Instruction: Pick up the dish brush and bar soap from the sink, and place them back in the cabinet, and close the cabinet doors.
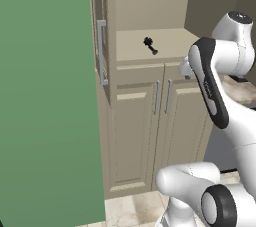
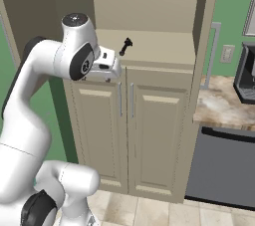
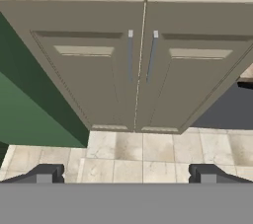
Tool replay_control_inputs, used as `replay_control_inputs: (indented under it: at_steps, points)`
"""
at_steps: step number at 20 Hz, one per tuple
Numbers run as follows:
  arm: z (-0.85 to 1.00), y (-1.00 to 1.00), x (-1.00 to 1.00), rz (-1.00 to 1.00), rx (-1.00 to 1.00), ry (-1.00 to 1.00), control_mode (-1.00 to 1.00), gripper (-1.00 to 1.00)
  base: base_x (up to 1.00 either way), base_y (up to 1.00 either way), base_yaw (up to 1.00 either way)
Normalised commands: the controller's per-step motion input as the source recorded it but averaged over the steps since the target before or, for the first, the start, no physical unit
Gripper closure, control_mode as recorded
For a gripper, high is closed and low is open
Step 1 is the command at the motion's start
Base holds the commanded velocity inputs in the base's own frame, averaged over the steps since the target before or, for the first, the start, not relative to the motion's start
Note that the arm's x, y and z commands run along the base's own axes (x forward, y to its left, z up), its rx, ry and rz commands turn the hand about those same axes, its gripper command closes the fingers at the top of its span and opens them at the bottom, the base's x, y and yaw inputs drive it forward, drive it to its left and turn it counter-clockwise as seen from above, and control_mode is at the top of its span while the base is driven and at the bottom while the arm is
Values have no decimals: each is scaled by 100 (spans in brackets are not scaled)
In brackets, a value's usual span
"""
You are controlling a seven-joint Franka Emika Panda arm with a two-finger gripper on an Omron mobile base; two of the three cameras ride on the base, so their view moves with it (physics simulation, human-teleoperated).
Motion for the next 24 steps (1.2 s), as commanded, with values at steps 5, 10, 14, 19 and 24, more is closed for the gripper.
replay_control_inputs:
  at_steps: [5,10,14,19,24]
  points:
    - [0,0,-19,0,0,4,-100,-100,0,0,0]
    - [0,0,-19,0,0,4,-100,-100,0,0,0]
    - [0,0,-22,0,0,3,-100,-100,0,0,0]
    - [0,0,-24,0,0,2,-100,-100,0,0,0]
    - [0,0,-22,0,0,2,-100,-100,0,0,0]
